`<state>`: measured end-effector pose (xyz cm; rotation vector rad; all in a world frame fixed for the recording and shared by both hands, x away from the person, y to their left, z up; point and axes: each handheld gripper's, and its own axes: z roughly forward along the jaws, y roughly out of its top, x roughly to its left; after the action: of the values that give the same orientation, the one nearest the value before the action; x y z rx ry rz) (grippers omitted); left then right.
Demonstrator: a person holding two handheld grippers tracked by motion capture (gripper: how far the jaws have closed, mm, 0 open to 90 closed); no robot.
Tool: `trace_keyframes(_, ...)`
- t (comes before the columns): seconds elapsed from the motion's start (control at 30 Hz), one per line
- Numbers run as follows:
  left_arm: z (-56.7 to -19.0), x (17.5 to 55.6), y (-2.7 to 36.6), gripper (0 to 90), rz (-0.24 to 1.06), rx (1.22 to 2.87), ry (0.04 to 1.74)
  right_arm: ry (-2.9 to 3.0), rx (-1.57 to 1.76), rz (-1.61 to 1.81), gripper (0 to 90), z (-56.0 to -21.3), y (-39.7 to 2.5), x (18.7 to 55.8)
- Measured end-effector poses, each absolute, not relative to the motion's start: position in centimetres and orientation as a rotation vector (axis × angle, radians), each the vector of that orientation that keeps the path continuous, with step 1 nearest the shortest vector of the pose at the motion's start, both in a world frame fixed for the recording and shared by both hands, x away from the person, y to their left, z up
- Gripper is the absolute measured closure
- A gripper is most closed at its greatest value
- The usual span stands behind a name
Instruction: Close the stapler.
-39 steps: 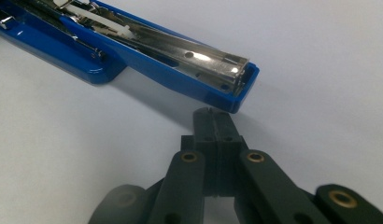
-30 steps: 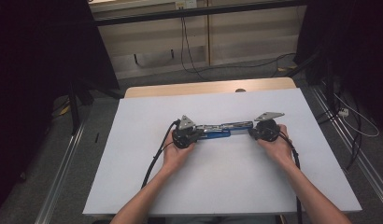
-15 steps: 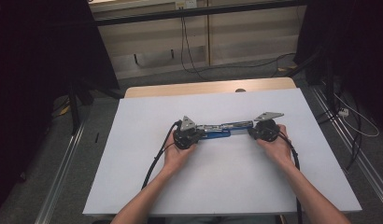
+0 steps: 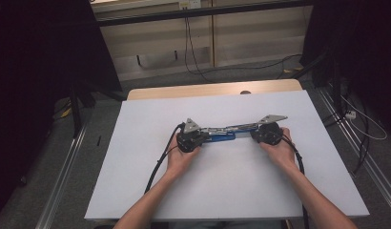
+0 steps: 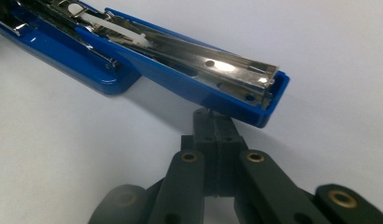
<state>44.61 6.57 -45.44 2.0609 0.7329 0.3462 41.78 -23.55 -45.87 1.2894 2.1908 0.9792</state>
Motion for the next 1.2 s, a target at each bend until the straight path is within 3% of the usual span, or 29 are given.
trace_keyframes(1.2,-45.43,44.86,6.74,90.0,0.322,2.052,0.752,2.087,1.260,1.122,90.0,-44.92,-23.44,41.46)
